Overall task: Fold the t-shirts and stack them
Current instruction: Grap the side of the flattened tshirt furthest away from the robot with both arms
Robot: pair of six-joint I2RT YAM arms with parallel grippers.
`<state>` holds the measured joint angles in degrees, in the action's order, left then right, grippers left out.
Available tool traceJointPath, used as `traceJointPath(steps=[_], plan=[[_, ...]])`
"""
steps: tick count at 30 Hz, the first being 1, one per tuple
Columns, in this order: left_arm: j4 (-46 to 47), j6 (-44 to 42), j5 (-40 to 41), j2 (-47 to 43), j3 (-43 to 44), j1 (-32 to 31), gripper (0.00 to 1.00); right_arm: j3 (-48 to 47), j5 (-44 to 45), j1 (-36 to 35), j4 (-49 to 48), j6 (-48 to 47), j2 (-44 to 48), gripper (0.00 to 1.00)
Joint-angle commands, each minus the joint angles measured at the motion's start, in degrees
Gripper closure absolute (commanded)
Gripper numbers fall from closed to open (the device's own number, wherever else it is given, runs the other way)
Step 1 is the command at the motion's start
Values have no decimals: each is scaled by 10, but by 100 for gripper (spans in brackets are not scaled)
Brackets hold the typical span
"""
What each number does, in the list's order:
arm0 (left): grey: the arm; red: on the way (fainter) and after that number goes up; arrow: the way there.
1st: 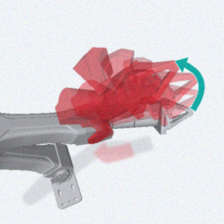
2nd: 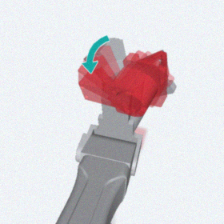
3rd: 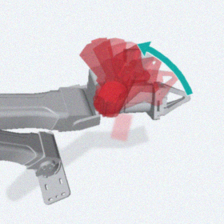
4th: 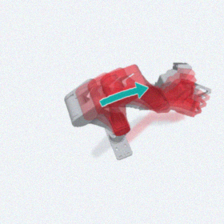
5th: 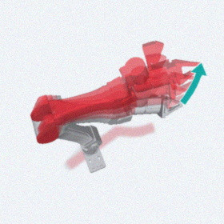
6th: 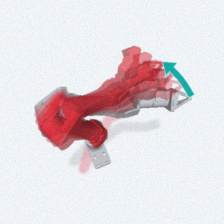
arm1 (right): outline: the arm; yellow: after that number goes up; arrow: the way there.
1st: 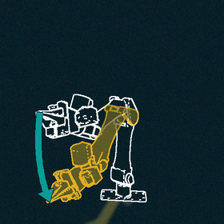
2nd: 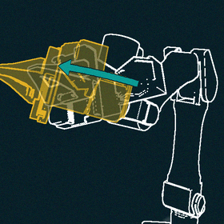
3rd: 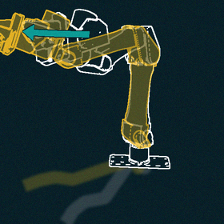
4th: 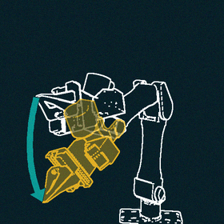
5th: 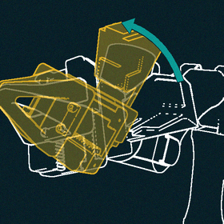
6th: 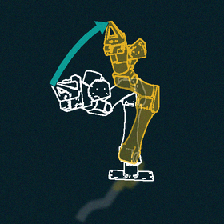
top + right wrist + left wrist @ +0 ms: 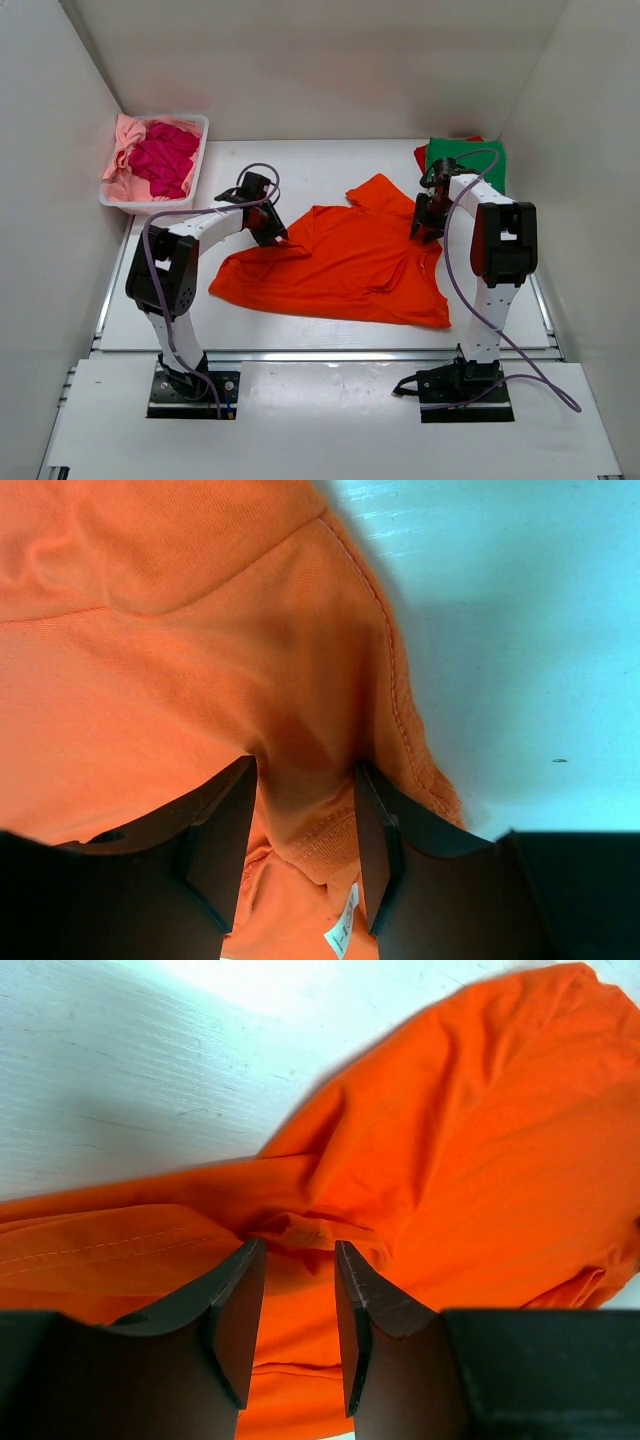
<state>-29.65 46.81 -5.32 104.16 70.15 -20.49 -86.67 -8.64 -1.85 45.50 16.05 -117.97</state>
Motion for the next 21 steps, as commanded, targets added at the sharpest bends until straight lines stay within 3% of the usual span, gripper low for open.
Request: traceJointPath(steps=[1,11,16,21], plan=[[-2,2,14,-3,7,-2,55,4,-1,-3,-6,2,21,59],[4,7,23,34,41,-8,59,8,-8,0,-7,0,24,59],[11,14,23,23,39,-4,85,7,-8,-1,-5,3,23,59],[7,12,52,-15,36,22,93,6,-7,2,-5,0,25,58]])
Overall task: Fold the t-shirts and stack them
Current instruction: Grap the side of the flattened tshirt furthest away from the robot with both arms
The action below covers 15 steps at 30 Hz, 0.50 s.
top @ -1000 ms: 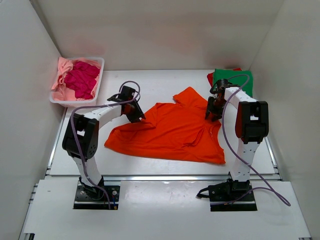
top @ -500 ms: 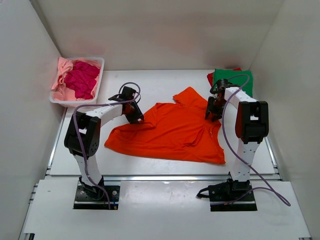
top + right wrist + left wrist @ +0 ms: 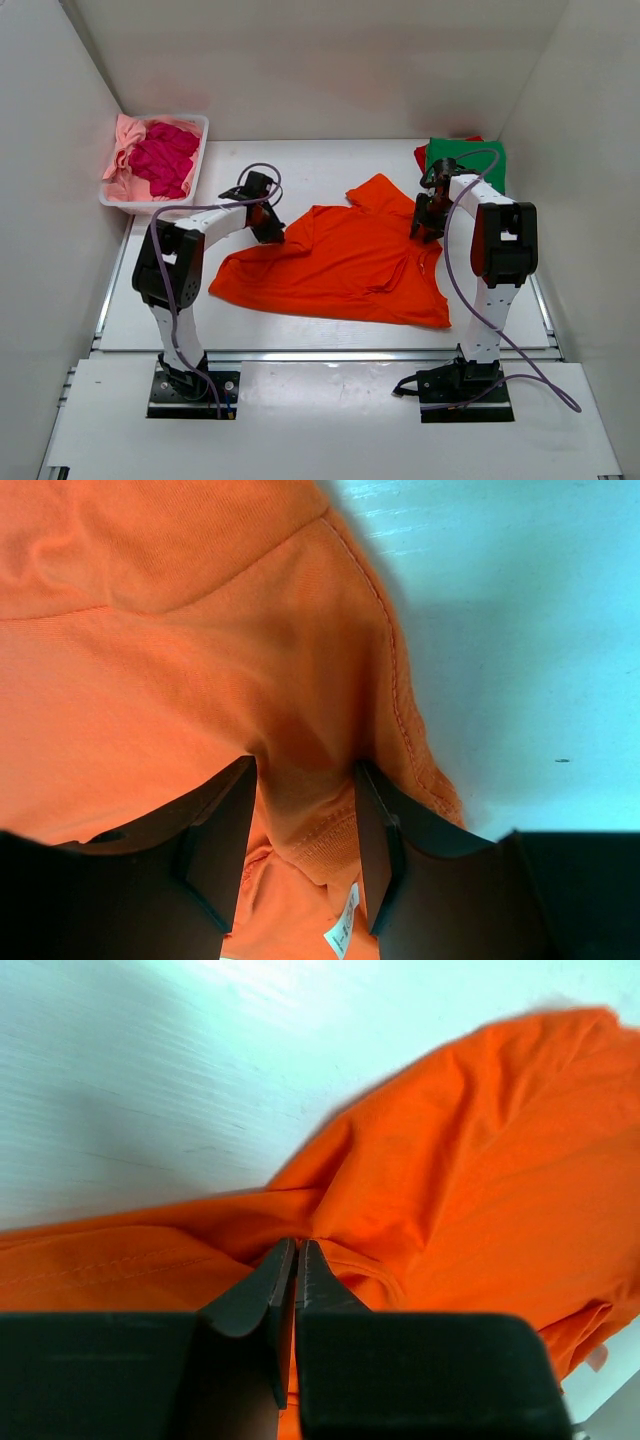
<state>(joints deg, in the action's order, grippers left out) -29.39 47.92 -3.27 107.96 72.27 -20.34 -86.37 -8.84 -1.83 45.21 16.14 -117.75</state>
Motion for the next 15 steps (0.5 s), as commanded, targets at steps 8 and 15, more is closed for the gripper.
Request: traceJointPath(steps=[8,15], plan=[[-8,-38,106,-96,16,107,100,-3,-24,-3,-10,-12,26,59],[63,-63,147,-91,26,123,100,3,-38,-15,-21,-30,32,58]])
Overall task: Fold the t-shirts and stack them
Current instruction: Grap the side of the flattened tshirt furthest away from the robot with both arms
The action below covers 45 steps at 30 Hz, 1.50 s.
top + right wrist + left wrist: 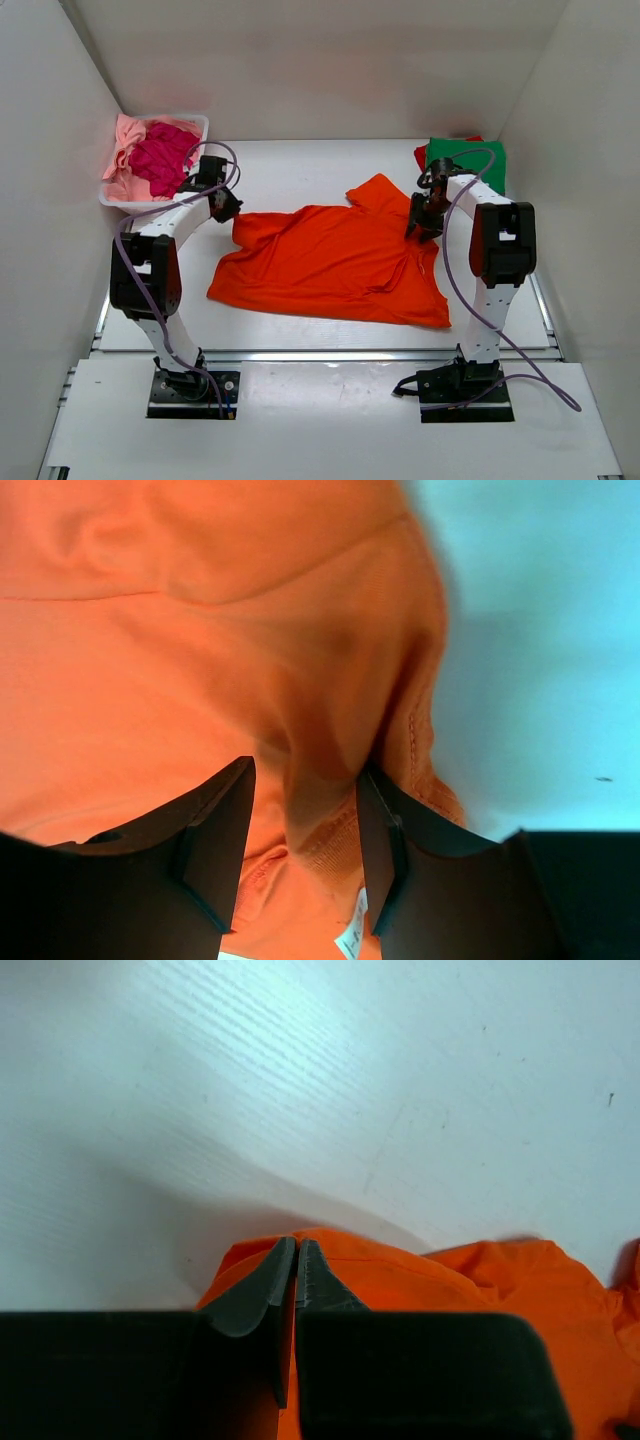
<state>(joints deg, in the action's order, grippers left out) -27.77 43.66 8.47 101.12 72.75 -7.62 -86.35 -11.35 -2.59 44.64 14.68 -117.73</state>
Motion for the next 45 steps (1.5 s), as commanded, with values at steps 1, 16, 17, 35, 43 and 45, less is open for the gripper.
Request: traceJointPath(steps=[1,16,17,35,43,45], plan=[[55,-27,35,-17,27,-6,100,6,-16,-10,-15,-18,33,58],[75,-61,79,59,119,30,100,24,-17,-18,-25,-49,62,56],[78,-60,81,58,107,35,100,17,-13,-22,-27,-48,62,55],[109,-64,41,83,89,48,100,-546,40,-58,17,4,-274,39],[117,-48,15,58,64,47,100,-529,48,-65,-44,21,-312,35],[119,-44,12,58,63,45,100,-558,46,-66,-33,15,-332,34]])
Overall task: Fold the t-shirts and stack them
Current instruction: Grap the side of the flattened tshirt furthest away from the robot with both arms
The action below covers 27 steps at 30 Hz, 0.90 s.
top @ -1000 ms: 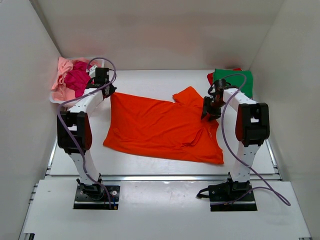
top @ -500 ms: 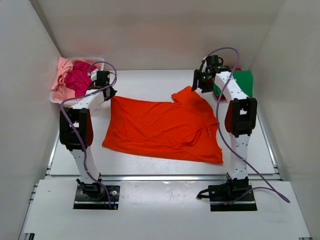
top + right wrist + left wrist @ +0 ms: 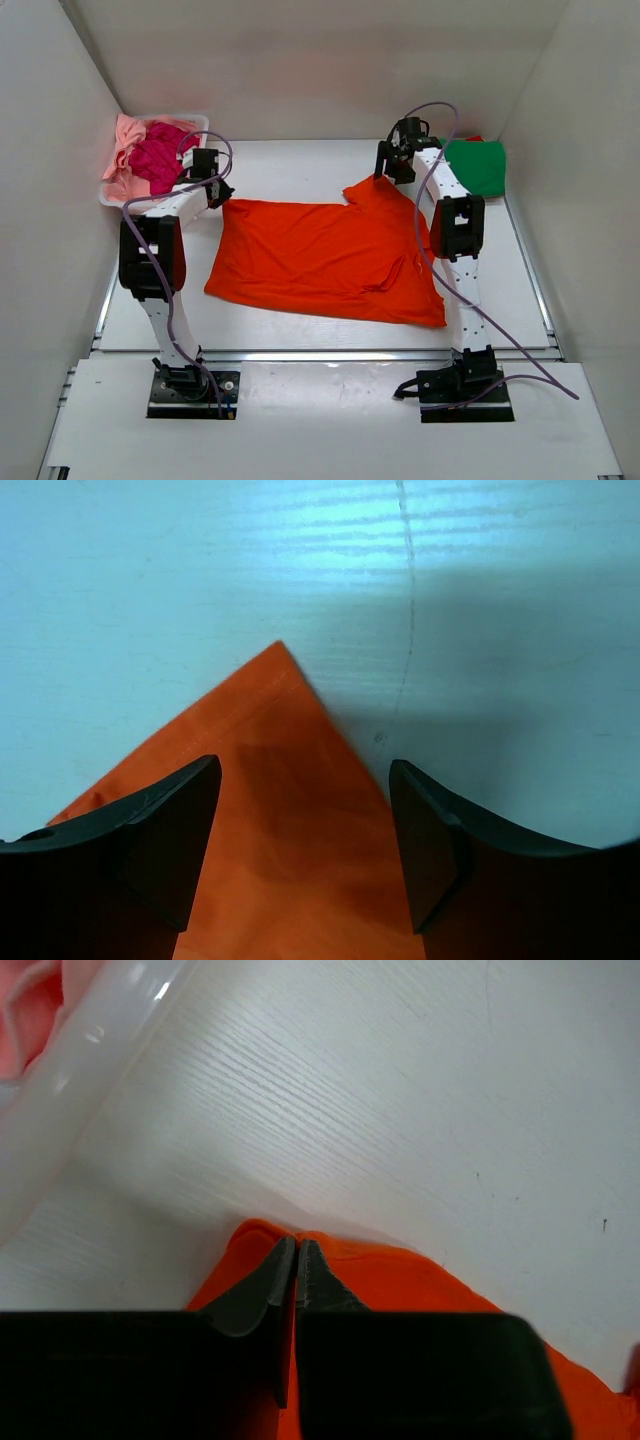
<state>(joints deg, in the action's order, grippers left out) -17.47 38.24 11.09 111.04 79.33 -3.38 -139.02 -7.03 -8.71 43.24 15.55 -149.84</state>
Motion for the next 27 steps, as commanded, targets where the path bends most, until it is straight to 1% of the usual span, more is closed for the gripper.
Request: traceJointPath(steps=[1,5,7,11,12,14,15,17,18,19,20,21,26,27], plan=[[17,13,-17,-42,-4,1,100,-36,4,-6,-17,7,-19,34],[20,19,-23,-50,-10,0,100,-29,-23,-5,-36,23,-32,34],[21,22,-26,-47,-19,1,100,-25,-37,-4,-40,24,-34,36],[25,23,-27,-53,-26,4,100,-36,-53,-8,-29,20,-45,48],[24,27,-33,-56,-23,5,100,-35,-58,-6,-29,19,-45,49],[26,26,-30,-57,-27,4,100,-32,-62,-10,-26,22,-46,59],[26,26,-33,-57,-26,6,100,-33,-70,-5,-29,19,-46,60],[25,28,-29,-58,-29,6,100,-29,-77,-4,-26,14,-48,78],[24,25,-29,-58,-33,1,100,-32,-79,0,-29,12,-46,81],[26,25,-29,-62,-34,6,100,-28,-91,1,-30,6,-46,87],[25,25,-34,-61,-38,9,100,-31,-96,7,-34,-5,-45,98],[26,25,-34,-64,-38,12,100,-27,-104,6,-40,-7,-46,100],[39,16,-42,-67,-51,24,100,-26,-177,34,-77,-22,-25,100],[43,13,-44,-67,-50,30,100,-24,-179,33,-76,-29,-13,100]])
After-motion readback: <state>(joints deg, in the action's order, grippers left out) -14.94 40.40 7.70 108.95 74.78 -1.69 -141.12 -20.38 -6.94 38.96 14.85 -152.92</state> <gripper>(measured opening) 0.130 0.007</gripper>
